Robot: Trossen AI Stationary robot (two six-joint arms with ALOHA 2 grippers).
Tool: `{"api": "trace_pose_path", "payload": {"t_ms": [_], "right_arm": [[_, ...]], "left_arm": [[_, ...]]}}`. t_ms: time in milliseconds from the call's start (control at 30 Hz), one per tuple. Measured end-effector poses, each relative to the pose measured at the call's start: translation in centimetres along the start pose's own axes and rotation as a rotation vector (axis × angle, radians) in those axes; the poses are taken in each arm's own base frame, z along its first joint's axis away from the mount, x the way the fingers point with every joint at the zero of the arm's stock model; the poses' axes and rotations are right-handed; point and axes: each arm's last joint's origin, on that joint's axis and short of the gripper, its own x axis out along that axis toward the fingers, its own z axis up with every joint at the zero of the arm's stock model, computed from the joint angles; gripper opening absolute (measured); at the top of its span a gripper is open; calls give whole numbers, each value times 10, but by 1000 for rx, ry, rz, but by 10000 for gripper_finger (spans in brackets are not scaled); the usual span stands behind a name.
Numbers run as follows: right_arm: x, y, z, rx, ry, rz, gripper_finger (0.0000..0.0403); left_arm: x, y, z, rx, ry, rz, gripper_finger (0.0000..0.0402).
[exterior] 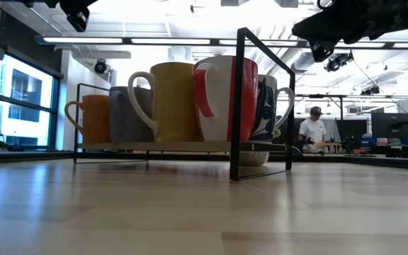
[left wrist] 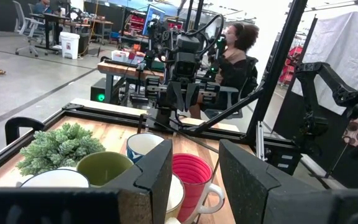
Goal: Place coffee mugs
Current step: Return to Home Position
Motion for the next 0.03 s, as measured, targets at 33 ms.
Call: {"api": "trace_pose_path", "payload": {"t_ms": [33], "right_arm": [[0,0,0,0,0,0,16]], "left_arm": [[0,0,0,0,0,0,120]]}}
